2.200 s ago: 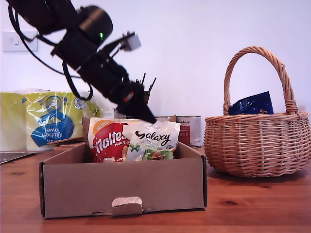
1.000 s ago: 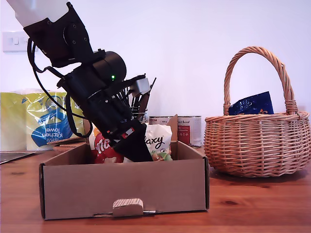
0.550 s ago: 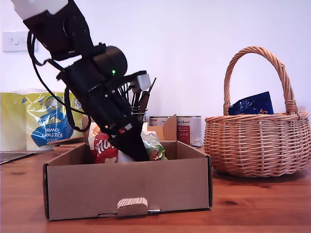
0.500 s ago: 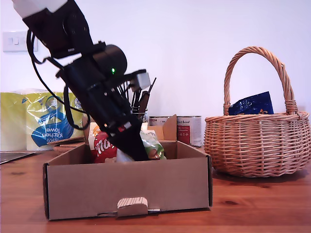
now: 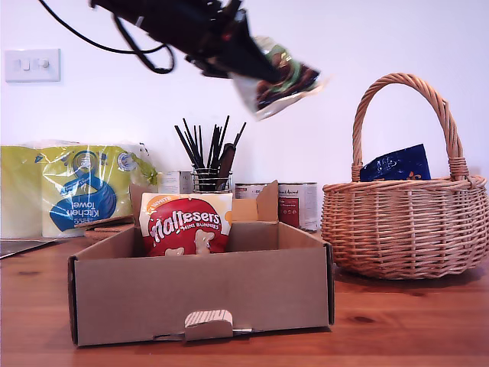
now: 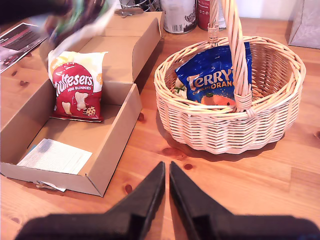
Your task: Move the bags of Easter eggs from the cardboard box on the left into the woven basket on the right side.
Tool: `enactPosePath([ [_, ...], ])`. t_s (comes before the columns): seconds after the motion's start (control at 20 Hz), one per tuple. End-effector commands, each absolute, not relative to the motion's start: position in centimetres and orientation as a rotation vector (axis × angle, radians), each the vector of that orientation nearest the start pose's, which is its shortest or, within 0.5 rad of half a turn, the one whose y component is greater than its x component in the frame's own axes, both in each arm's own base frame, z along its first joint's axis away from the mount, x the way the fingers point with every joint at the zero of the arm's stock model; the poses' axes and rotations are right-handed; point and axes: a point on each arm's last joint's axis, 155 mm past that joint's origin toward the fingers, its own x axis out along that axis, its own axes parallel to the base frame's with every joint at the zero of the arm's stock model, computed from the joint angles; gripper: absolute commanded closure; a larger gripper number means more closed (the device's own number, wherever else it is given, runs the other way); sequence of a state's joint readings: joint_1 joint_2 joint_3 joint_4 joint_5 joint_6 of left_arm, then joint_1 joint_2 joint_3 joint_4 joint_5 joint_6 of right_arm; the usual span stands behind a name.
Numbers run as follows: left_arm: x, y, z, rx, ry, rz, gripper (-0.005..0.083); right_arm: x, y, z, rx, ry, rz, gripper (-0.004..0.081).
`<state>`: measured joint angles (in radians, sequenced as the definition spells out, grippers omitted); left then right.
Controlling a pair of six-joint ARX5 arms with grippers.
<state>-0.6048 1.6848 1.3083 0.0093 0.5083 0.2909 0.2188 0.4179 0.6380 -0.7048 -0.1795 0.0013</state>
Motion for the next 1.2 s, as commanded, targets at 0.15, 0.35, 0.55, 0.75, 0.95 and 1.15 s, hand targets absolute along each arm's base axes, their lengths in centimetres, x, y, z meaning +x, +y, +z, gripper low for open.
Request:
enactPosePath([
  [0.15,38.6,-41.0,21.8,0.127,0.22,-1.106,0.0688,21.2,8.2,21.5,-0.011,0.463,0.398,0.0783],
  [0.35,39.5,-44.1,20.9,0.107,0.193,-1.078,0.0688,21.2,8.2,21.5,-0.011,0.464,0.398,0.0783],
  [0.55,40.7,-47.8,20.4,0.102,0.179,-1.089,0.0688,21.2,8.2,21.5,-0.011,0.464,0.398,0.0782],
  [0.75,41.9,-51.0,18.1,0.119,0.228,-1.105,0.0688,21.2,8.2,21.5,-0.01,0.464,0.398,0.0783],
  [0.95,42.8,-52.8,14.4,0.14,0.298,-1.106,0.0688,21.2,8.2,21.5,-0.01,0.465,0.398,0.0782],
  [1.15,42.2,-52.9,10.0,0.181,0.42,-1.096,0.0688,21.2,8.2,21.5,-0.011,0.465,0.398,0.0783],
])
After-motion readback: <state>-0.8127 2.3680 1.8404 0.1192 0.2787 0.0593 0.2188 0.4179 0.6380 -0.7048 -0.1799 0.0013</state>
